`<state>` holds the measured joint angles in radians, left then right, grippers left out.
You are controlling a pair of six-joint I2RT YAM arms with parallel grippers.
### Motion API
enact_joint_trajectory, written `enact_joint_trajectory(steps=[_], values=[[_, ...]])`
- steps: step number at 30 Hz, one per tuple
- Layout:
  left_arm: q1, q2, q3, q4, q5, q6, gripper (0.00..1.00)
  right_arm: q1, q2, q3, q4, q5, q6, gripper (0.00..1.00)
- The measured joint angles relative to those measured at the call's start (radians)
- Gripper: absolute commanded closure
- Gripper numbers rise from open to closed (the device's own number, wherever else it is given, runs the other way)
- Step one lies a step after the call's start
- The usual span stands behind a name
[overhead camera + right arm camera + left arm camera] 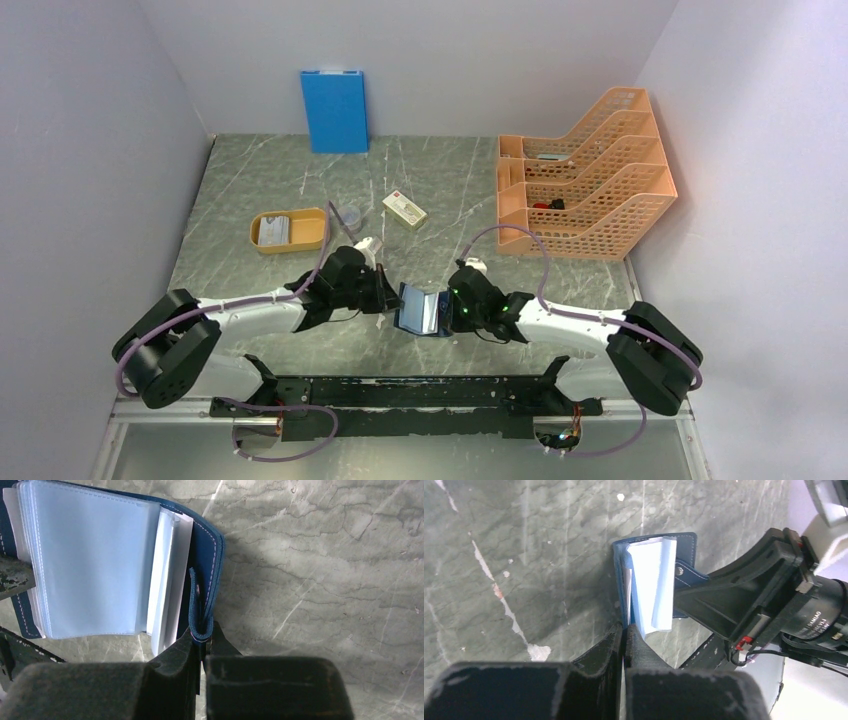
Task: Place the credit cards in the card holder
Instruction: Open the card holder at the center of the board.
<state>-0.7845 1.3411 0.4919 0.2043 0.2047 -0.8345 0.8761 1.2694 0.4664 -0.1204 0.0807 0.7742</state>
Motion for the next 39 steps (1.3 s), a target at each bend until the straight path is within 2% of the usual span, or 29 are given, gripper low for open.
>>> enact_joint_trajectory(steps=[6, 10, 13, 19, 23, 27, 29, 35, 39], values=[[0.001, 0.0, -0.013, 0.059, 0.036, -0.003, 0.95, -0.009, 0.013, -0.003, 0.034, -0.018, -0.008, 0.98], [0.002, -0.01, -0.012, 0.035, 0.026, -0.003, 0.95, -0.011, 0.016, -0.003, 0.047, -0.028, -0.011, 0.65], [0.001, -0.042, -0.01, -0.041, 0.0, -0.003, 0.95, -0.011, -0.003, -0.002, 0.042, -0.027, -0.014, 0.55], [-0.001, -0.121, -0.003, -0.191, -0.074, -0.003, 0.95, -0.011, -0.099, 0.018, -0.101, 0.002, -0.04, 0.52], [-0.003, -0.163, 0.006, -0.256, -0.11, -0.019, 0.95, -0.011, -0.219, 0.089, -0.19, 0.01, -0.064, 0.52], [-0.004, -0.206, 0.007, -0.305, -0.138, -0.053, 0.95, -0.006, -0.309, 0.15, -0.149, -0.066, -0.077, 0.42], [-0.006, -0.221, 0.007, -0.317, -0.146, -0.074, 0.95, 0.013, -0.282, 0.18, -0.107, -0.098, -0.08, 0.36], [-0.014, -0.251, 0.007, -0.332, -0.166, -0.134, 0.95, 0.134, -0.068, 0.221, 0.006, -0.145, -0.072, 0.32], [-0.022, -0.255, 0.007, -0.335, -0.176, -0.16, 0.95, 0.158, 0.026, 0.221, 0.05, -0.153, -0.042, 0.26]])
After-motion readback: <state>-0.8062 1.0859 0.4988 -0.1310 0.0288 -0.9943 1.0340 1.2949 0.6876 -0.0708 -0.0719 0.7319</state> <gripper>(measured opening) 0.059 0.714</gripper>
